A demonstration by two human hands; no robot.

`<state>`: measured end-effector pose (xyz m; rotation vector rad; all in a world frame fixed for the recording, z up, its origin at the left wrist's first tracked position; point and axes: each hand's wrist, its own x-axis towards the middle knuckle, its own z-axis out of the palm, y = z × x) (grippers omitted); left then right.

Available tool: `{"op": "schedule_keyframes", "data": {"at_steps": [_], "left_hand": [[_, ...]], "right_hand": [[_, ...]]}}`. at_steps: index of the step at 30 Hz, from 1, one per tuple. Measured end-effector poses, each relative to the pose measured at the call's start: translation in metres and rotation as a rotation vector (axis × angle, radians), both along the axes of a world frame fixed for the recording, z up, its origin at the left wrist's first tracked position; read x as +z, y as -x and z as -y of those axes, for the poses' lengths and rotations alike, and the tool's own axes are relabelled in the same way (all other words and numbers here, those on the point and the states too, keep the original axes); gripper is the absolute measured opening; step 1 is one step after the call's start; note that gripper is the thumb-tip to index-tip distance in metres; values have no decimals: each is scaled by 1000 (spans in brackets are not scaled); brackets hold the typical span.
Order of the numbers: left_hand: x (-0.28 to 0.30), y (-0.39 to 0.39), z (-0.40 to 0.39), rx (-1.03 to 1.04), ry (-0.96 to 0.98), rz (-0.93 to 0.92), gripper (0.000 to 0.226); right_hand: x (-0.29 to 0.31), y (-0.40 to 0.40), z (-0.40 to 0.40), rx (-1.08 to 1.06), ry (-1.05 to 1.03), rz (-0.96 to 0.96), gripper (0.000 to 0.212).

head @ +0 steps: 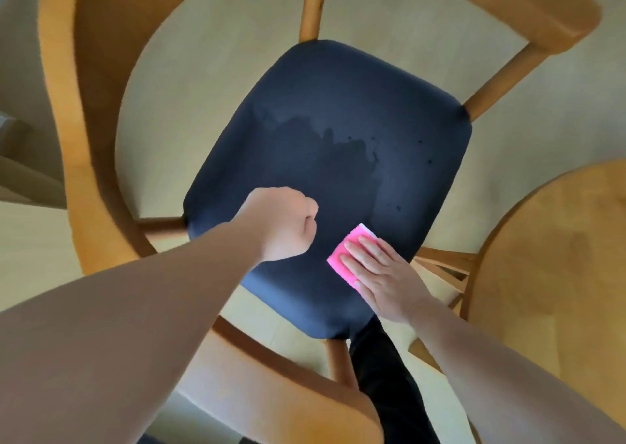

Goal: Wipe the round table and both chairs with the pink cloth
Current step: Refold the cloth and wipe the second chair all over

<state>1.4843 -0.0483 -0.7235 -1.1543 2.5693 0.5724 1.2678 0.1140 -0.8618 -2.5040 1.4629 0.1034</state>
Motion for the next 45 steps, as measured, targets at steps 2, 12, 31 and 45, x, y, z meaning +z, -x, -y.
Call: {"op": "schedule_keyframes", "data": {"at_steps": [2, 12, 31, 45], "left_hand": [[-5, 13, 13, -46, -22, 21, 22], [-12, 28, 66, -48, -55, 30, 19], [-22, 10, 96, -116, -53, -62, 23], [-31, 11, 114, -165, -126, 26, 16]], "right_hand": [[-1, 4, 9, 6, 3, 7, 52], [14, 42, 83, -428, -27, -21, 52], [4, 115, 192, -1074, -93, 73, 56], [12, 52, 195, -663, -72, -151, 59]]}}
